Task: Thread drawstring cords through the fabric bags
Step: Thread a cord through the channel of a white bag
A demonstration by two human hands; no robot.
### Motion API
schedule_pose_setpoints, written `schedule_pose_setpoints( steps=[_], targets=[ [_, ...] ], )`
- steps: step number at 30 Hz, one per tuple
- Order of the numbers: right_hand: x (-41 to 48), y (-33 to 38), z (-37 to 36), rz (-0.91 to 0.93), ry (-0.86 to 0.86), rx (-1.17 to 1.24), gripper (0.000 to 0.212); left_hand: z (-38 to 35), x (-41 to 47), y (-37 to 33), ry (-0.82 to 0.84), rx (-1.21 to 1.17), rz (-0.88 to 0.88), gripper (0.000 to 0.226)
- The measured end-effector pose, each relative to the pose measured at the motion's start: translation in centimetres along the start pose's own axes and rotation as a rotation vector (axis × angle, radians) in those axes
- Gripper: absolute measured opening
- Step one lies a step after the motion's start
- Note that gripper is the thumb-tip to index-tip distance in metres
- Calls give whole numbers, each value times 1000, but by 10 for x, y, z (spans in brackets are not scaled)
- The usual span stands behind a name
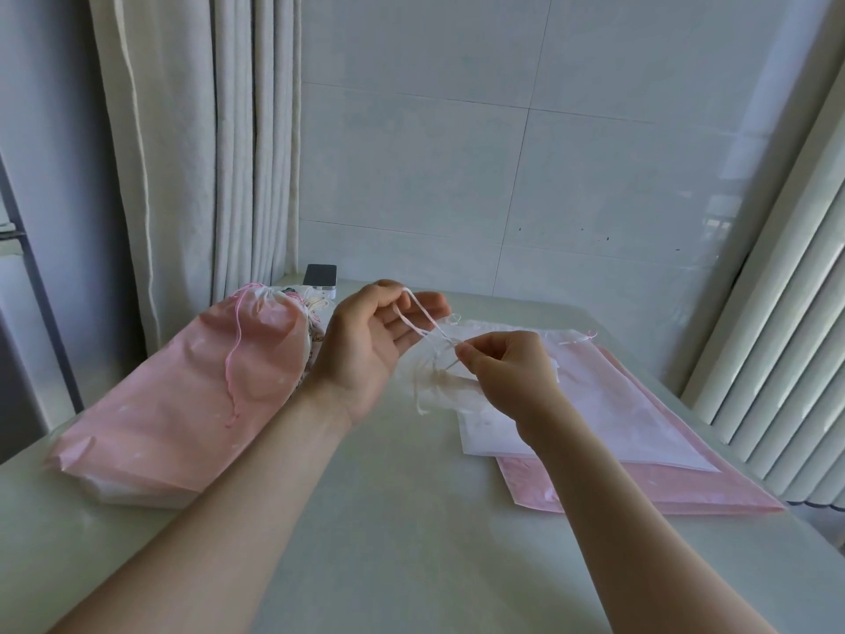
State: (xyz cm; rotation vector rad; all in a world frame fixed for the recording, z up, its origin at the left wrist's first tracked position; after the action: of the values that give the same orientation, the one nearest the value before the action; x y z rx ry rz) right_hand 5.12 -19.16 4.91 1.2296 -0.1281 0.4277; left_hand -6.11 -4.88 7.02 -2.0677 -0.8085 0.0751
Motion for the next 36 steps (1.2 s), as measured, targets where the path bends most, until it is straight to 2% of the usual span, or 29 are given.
schedule_pose_setpoints(
  steps=[5, 7, 9, 11, 13, 15, 18, 23, 27, 30, 36],
  targets=[
    [4, -4, 1, 44, -46, -87, 17, 0, 4, -5, -27, -90, 70, 33],
    [5, -5, 1, 57, -42, -81, 18, 2, 9, -1, -113, -35, 87, 34],
    [4, -3, 1, 98, -30, -88, 15, 6, 11, 5, -195, 133, 104, 33],
    [3, -1, 0, 164, 10, -109, 11, 11, 12, 9, -224, 481, -13, 26],
    [1, -1, -1, 245, 69, -187, 7, 14, 10, 9, -196, 826, -255, 17],
    [2, -2, -2, 324, 80, -297, 8, 12, 5, 8, -153, 957, -401, 14],
    [8, -8, 1, 368, 36, -433, 13, 12, 2, 6, -138, 1070, -486, 17],
    [14, -16, 4, 361, -33, -506, 16, 13, 1, 7, -99, 1318, -471, 19],
    [13, -18, 1, 436, -55, -614, 17, 15, 0, 15, -19, 1443, -368, 13],
    [11, -18, 1, 460, -81, -686, 21, 18, 1, 20, 7, 1520, -380, 6],
    [12, -15, 4, 438, -148, -690, 11, 26, 7, 24, 6, 1606, -420, 27]
  ],
)
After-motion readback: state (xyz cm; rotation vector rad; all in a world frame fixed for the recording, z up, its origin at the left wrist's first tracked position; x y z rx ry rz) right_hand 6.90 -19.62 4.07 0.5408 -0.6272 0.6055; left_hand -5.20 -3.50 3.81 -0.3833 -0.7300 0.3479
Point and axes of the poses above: each hand's wrist, its own x-axis towards the middle knuckle, its own z-axis out of the back of the hand, y = z × x, the point moved 3 cm from there along x, towards the middle knuckle, and after that the axes turned 10 degrees about -y, right-handed, at the moved point
